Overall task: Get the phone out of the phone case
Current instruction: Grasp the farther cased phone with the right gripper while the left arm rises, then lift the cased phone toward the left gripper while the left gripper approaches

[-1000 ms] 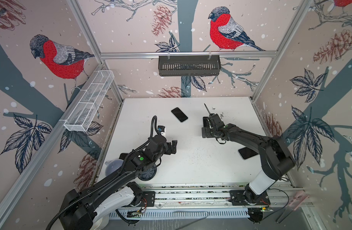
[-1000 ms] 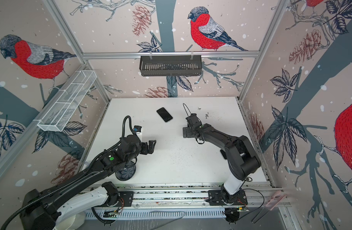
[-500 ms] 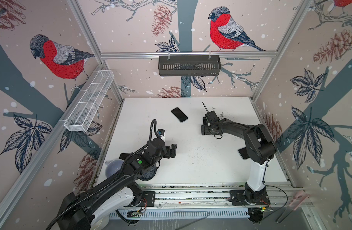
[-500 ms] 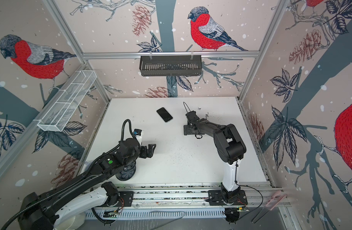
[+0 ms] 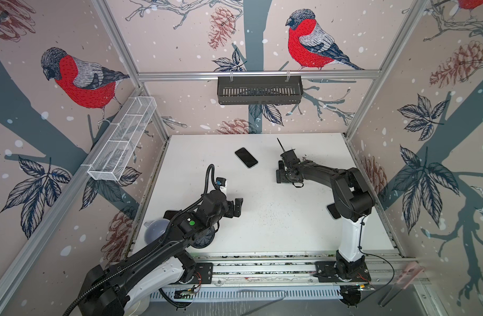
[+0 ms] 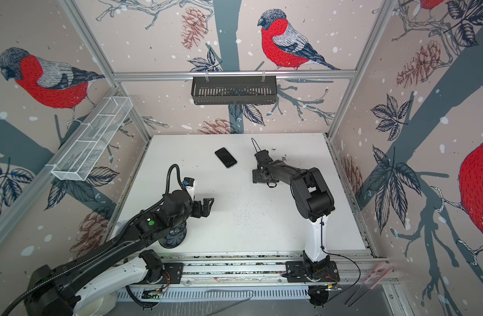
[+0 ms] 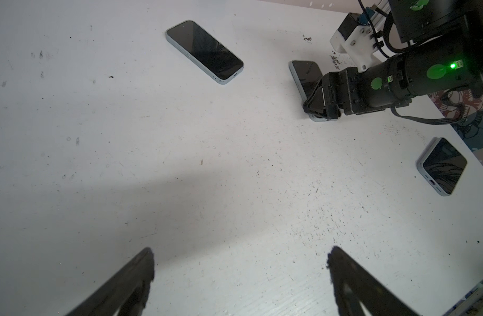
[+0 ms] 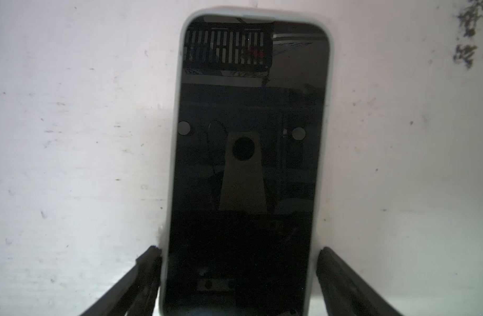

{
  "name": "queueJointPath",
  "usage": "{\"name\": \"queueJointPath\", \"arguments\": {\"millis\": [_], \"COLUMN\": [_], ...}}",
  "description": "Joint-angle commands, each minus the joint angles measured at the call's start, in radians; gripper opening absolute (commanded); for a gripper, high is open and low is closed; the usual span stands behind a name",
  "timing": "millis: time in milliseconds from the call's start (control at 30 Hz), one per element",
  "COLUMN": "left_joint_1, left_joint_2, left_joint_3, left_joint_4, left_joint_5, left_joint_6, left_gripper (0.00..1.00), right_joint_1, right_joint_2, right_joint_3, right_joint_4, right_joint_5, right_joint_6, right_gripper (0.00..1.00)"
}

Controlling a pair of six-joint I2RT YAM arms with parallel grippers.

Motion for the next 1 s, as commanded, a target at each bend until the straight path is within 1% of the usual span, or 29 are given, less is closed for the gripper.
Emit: {"name": "queueJointPath", "arguments": {"millis": [0, 67, 167, 233, 333, 467, 767, 967], "left_joint_1": [-0.001, -0.001, -0.002, -0.002, -0.002, -0.001, -0.002, -0.002], "left_joint_2": [-0.008, -0.011, -0.009, -0.004, 0.019, 0.053, 0.098, 0.108], "left_joint_3": [0.004, 0.005, 0.005, 0.004, 0.013, 0.007, 0.003, -0.007], "left_joint_4": [0.032, 0.032, 0.037, 0.034, 0.03, 0.094, 0.195, 0.241], "left_joint_5": [0.008, 0.019, 0.027, -0.002, -0.019, 0.041, 0.106, 0.144], "left_joint_6": [-0.007, -0.006, -0.012, -0.03, -0.053, -0.075, -0.131, -0.143], "left_gripper": [0.98, 0.98, 0.98, 0.98, 0.98, 0.98, 0.98, 0.98], "right_joint_1": [-0.009, -0.014, -0.014, -0.014, -0.015, -0.014, -0.01, -0.002], "right_joint_2": [0.016, 0.017, 0.011, 0.003, -0.015, -0.046, -0.117, -0.198], "right_joint_3": [0.0, 0.001, 0.002, -0.005, -0.023, -0.044, -0.115, -0.198], "right_joint_4": [-0.044, -0.051, -0.061, -0.061, -0.054, -0.042, 0.016, 0.083], "right_joint_5": [-0.016, -0.022, -0.017, -0.012, -0.011, -0.012, -0.042, -0.044], "right_joint_6": [-0.015, -0.019, -0.031, -0.036, -0.041, -0.05, -0.058, -0.052], "right_gripper": [0.85, 0.83, 0.73, 0.67, 0.64, 0.6, 0.46, 0.43]}}
